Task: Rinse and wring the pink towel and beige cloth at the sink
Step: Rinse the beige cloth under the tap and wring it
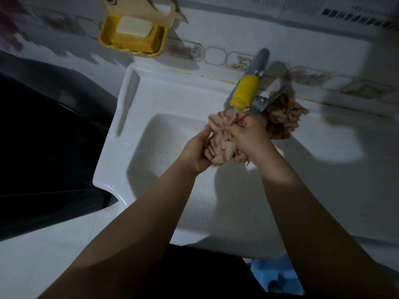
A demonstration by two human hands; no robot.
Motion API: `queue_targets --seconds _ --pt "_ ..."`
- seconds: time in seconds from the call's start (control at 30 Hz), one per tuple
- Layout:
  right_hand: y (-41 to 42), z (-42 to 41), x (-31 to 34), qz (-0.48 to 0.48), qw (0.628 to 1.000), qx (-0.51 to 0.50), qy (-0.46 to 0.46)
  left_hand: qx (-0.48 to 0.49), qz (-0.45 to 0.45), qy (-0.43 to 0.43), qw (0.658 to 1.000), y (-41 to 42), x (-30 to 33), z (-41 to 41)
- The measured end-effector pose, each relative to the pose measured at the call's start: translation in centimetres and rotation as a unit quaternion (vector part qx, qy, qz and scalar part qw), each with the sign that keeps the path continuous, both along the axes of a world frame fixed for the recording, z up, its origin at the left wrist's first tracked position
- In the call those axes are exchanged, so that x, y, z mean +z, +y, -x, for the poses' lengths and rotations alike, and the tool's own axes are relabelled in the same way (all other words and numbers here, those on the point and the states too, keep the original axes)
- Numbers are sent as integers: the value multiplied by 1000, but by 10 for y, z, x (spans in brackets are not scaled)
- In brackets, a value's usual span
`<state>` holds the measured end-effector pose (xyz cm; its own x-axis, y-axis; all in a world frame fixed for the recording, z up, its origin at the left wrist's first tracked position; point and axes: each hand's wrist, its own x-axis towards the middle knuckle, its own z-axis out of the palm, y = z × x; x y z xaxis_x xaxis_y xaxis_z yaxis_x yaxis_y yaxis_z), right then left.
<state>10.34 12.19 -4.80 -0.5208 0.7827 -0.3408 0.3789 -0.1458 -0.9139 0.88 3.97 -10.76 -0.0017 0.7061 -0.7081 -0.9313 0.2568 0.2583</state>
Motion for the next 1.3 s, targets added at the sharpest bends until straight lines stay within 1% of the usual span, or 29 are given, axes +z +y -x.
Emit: queue_targets --seconds 0.03,0.1,0.17,0.2,0.23,0.27,0.3,0.33,0.37,0.4,0.43,0.47,0.53,0.57,0.6,0.67,0.7,0.73,0.8,0.87,0.9,0.93,0.97,1.0,1.03,1.13,1.17,1.2,1.3 --pt "-1 -1 0 -34 999 3 -36 28 17 31 999 3 3 0" --pt "-12 0 0 -42 997 23 -66 57 45 85 994 9 6 3" --pt "-35 5 -4 -43 992 56 -105 58 68 105 990 12 17 4" --pt "-46 8 -6 -64 983 79 -151 47 76 106 990 15 19 4" --pt "-54 12 -8 -96 972 91 -195 43 99 129 986 19 20 5" --pt "-54 16 -10 -132 960 84 -231 26 125 196 972 22 23 3" --pt "-48 20 -11 -153 951 58 -262 8 140 241 960 24 29 -4" --pt "-37 23 -12 -151 949 19 -275 2 159 291 944 25 27 -12" --pt "-23 25 -13 -128 953 -24 -275 -12 173 302 937 27 27 -21" --pt "-11 26 -16 -98 958 -56 -264 -18 176 323 930 27 28 -30" --pt "-3 28 -21 -75 963 -71 -251 -24 185 300 935 30 28 -31" --pt "-4 29 -26 -56 967 -76 -237 -40 205 298 931 30 28 -29" --pt "-23 36 -34 -25 973 -79 -214 -59 225 356 905 33 26 -11" --pt "-31 38 -34 -12 974 -85 -209 -59 236 369 897 33 21 -3" --pt "-33 39 -33 -8 974 -89 -209 -66 244 374 892 32 21 -2" --pt "-16 39 -34 -9 975 -98 -201 -80 225 386 891 30 24 -10" --pt "-6 39 -34 0 974 -104 -200 -78 239 341 906 29 25 -13" --pt "-3 40 -36 4 975 -111 -193 -75 242 323 912 30 25 -14" --pt "-17 44 -40 -6 976 -125 -176 -94 242 374 890 34 28 -2" --pt "-34 48 -41 -20 976 -116 -182 -120 253 407 869 35 26 11" --pt "-32 47 -44 -33 976 -106 -187 -89 239 367 894 33 27 11" --pt "-24 44 -45 -46 975 -101 -193 -104 196 358 907 30 31 6" --pt "-10 39 -45 -47 973 -97 -203 -116 183 293 931 27 35 0" --pt "3 34 -44 -33 974 -91 -207 -118 158 259 945 26 34 -5" --pt "14 29 -44 -9 977 -83 -197 -124 134 251 950 26 32 -5" --pt "25 11 -35 48 982 -67 -172 -104 111 299 942 19 35 17" --pt "26 4 -31 71 983 -68 -157 -88 112 315 938 17 32 28" --pt "25 -2 -26 107 985 -70 -118 -74 114 333 933 14 28 39" --pt "17 -10 -9 222 969 -98 40 -46 159 382 909 6 16 50"
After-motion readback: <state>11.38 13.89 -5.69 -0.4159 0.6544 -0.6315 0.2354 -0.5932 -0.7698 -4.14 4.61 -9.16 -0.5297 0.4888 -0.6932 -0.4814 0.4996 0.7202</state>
